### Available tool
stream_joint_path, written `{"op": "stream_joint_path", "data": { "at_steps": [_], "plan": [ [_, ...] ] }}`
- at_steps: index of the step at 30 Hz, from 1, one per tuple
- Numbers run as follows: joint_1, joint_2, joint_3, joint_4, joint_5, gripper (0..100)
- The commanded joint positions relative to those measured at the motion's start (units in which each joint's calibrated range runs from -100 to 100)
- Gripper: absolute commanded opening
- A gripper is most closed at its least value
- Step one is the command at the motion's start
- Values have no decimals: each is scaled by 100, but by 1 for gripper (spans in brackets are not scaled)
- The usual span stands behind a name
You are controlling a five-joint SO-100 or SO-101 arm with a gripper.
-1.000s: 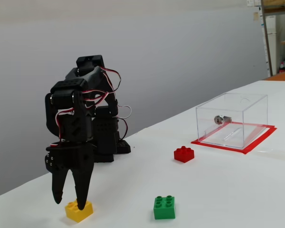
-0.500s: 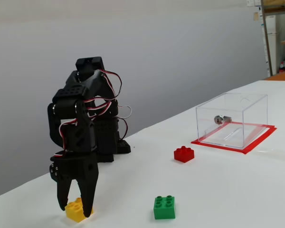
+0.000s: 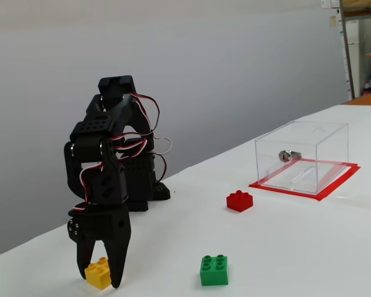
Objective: Pick the yellow lego brick and place it into the transparent box
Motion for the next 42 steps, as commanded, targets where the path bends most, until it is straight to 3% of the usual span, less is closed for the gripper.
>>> {"op": "stream_joint_path", "data": {
  "at_steps": [1, 6, 14, 25, 42],
  "plan": [
    [45, -42, -14, 28, -17, 29],
    [45, -51, -14, 28, -17, 27],
    [45, -119, -14, 28, -12, 6],
    [37, -203, -32, 202, -7, 6],
    [-517, -1850, -32, 838, -7, 6]
  ]
}}
